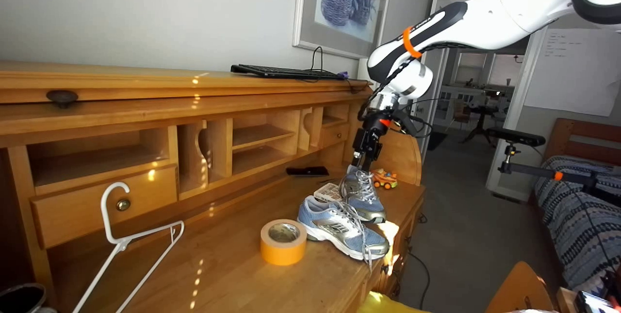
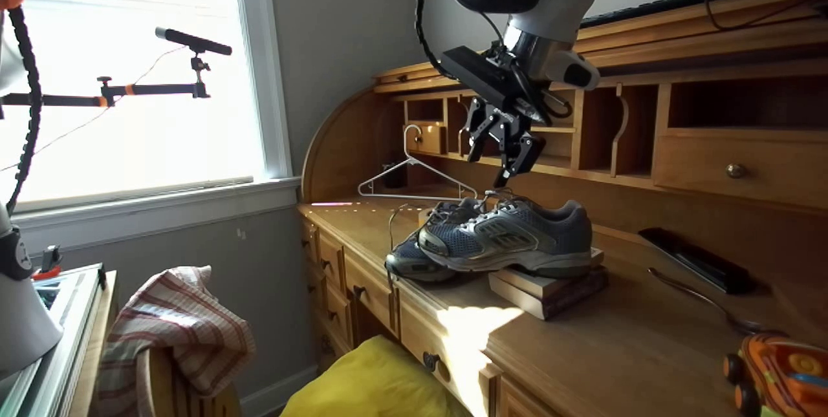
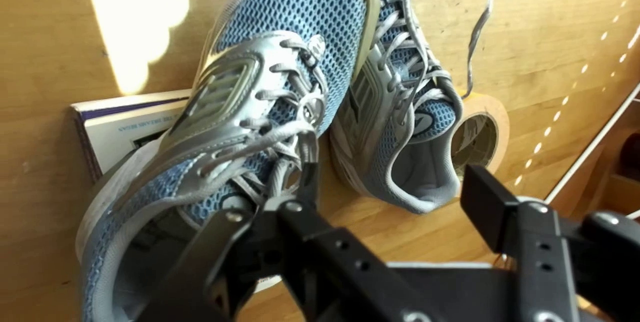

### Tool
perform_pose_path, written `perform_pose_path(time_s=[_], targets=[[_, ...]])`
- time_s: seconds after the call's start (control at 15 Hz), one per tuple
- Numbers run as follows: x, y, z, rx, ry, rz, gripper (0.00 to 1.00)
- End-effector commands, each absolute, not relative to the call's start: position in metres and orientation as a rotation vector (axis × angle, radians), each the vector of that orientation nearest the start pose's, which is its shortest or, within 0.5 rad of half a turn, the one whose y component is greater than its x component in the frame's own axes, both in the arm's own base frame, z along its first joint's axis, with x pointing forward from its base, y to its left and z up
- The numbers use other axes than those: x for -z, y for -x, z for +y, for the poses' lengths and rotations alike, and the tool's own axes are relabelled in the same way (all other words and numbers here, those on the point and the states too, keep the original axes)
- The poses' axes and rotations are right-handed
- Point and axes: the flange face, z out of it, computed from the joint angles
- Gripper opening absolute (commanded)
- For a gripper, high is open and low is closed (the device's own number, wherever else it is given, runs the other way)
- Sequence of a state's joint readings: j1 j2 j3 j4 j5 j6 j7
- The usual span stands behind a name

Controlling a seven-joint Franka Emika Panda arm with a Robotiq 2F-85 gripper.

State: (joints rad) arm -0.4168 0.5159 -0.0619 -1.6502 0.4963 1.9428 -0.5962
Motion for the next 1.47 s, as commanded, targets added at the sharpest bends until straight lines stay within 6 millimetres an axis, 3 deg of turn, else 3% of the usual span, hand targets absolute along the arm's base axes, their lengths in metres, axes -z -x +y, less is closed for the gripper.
perform_pose_path(time_s=[0.0,0.73,1.4], targets=[[-0.303,-0.601,-0.270,0.034,2.730,0.171,0.73],[-0.289,-0.602,-0.259,-0.021,2.796,0.150,0.74],[-0.279,-0.604,-0.243,-0.077,2.741,0.128,0.67]])
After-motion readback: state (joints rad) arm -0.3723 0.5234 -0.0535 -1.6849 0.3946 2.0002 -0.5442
